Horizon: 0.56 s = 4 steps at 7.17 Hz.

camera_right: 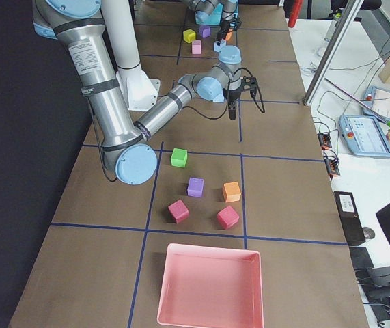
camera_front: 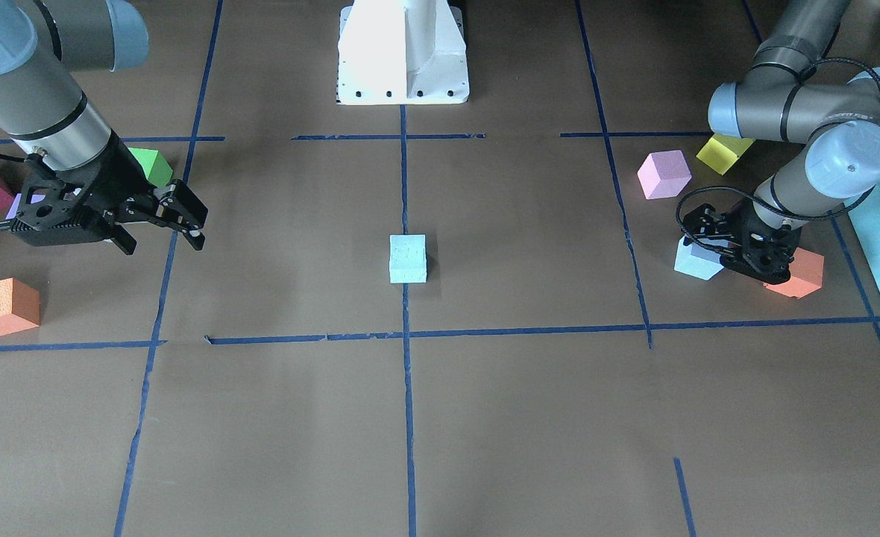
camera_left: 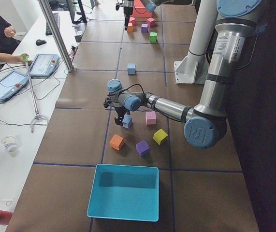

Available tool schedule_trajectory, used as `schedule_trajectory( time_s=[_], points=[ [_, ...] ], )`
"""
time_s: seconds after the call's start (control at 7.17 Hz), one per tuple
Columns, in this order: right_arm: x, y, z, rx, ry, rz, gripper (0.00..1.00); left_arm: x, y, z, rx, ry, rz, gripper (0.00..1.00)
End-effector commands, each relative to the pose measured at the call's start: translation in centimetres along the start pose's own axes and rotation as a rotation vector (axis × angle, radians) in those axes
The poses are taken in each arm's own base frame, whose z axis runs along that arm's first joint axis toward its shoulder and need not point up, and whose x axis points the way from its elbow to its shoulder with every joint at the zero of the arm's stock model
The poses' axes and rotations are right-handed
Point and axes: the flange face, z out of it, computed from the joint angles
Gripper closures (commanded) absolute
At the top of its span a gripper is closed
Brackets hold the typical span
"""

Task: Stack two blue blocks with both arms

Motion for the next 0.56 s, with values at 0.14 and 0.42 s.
schedule_trajectory(
  time_s=[0.14, 0.42],
  points=[
    [0.37, 0.09, 0.21, -0.003, 0.005, 0.004, 0.0, 0.27, 0.1, 1.88, -0.024, 0.002, 0.019, 0.22],
    [0.78, 0.16, 0.31, -0.004, 0.011, -0.003, 0.0, 1.2, -0.22, 1.5, -0.005, 0.013, 0.03, 0.64]
  ],
)
